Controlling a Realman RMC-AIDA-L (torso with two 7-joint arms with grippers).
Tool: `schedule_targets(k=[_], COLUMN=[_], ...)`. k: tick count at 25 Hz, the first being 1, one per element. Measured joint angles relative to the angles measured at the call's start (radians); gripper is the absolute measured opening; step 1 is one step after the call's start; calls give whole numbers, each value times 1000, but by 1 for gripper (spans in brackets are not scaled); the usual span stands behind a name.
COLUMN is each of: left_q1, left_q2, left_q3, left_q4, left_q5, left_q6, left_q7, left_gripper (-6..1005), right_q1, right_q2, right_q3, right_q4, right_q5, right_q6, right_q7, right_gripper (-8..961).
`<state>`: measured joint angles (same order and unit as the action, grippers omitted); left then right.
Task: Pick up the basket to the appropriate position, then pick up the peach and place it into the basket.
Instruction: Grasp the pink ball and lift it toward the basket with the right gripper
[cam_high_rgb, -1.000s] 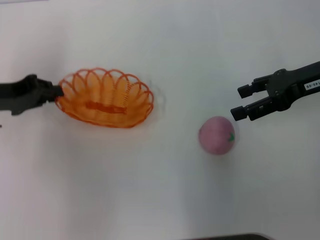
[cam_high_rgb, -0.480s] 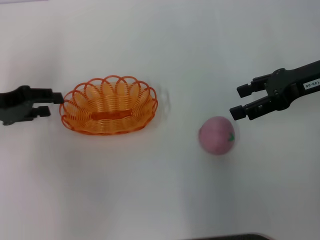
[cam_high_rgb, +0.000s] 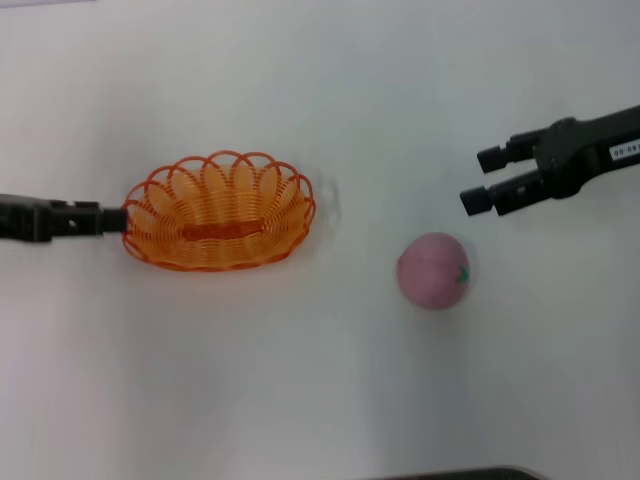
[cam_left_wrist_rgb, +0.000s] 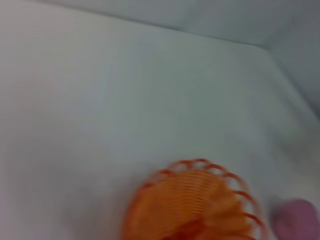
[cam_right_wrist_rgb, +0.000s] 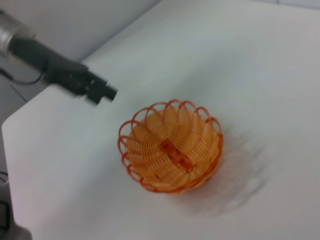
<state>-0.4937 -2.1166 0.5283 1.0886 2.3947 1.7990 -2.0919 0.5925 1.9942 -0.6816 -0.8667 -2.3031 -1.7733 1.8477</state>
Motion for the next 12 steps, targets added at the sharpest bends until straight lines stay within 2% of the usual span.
schedule_targets(k=[3,7,12], left_q1=[21,82,125], left_q2=[-4,-19,-30], left_q3=[0,-19,-46], left_q4=[6,8,-3], left_q5=[-51,-145,-175], left_q6=[79,124,127], left_q7=[157,359,422], left_gripper=[573,579,645], right_q1=[5,15,45], right_q2=[1,2,0], right_q3=[22,54,51], right_q4=[-2,-3,-6], right_q5=[1,4,11], right_q6=[19,67,57], right_q7=[13,69,138], right_gripper=[951,950,950])
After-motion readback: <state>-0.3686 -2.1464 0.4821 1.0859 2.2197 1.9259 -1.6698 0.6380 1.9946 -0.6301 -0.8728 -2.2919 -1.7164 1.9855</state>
